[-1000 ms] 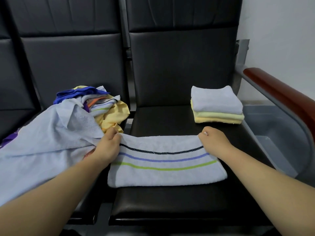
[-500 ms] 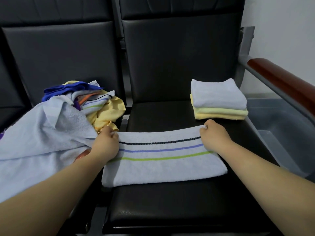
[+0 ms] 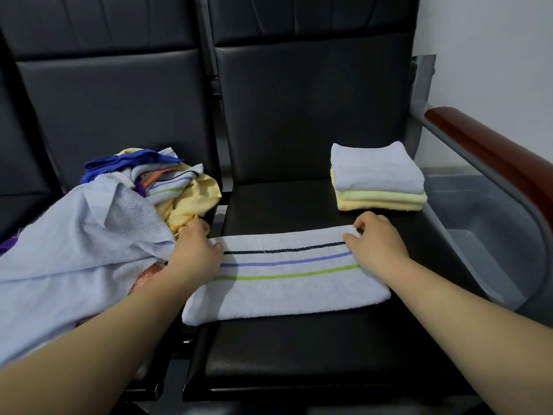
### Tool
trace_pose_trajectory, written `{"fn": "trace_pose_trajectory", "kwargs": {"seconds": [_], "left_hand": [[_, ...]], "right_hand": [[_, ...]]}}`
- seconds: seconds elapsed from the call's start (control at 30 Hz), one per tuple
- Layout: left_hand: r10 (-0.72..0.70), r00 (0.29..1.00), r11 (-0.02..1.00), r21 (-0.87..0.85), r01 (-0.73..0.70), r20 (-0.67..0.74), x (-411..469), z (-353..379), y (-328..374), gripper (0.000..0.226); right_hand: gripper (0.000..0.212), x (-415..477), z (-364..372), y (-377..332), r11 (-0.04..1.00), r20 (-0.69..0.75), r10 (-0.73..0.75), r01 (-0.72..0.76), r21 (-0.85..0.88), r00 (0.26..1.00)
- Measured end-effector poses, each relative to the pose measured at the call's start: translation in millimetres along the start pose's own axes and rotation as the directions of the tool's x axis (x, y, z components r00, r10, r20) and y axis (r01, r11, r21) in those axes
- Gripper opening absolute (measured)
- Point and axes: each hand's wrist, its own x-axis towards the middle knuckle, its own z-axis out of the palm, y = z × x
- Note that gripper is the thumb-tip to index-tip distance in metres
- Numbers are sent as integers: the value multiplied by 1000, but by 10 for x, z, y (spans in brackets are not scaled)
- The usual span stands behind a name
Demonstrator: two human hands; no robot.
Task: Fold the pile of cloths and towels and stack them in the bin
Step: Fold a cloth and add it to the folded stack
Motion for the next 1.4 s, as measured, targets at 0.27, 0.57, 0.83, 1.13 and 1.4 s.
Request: {"fn": "trace_pose_trajectory", "kwargs": {"seconds": [0.27, 0.57, 0.83, 1.13, 1.4], "left_hand": [[128, 966, 948, 259, -186, 224, -322, 232, 342, 44], [227, 873, 870, 314, -381, 431, -92, 567, 684, 66], [342, 808, 800, 302, -519, 480, 244, 852, 946, 64], [721, 476, 574, -49, -817, 503, -1057, 511, 917, 55], [803, 427, 469, 1, -883, 415, -1280, 688, 965, 29]], "right_hand": [[24, -281, 22, -205, 905, 287, -344, 397, -152, 894], [23, -396, -197, -169, 851, 384, -189, 346, -396, 904], [23, -560, -280, -64, 940, 369, -110, 217, -263, 923], [60, -281, -390, 97, 941, 208, 167, -93, -325, 964], [26, -218, -336, 128, 943, 317, 178, -70, -324, 932]]}}
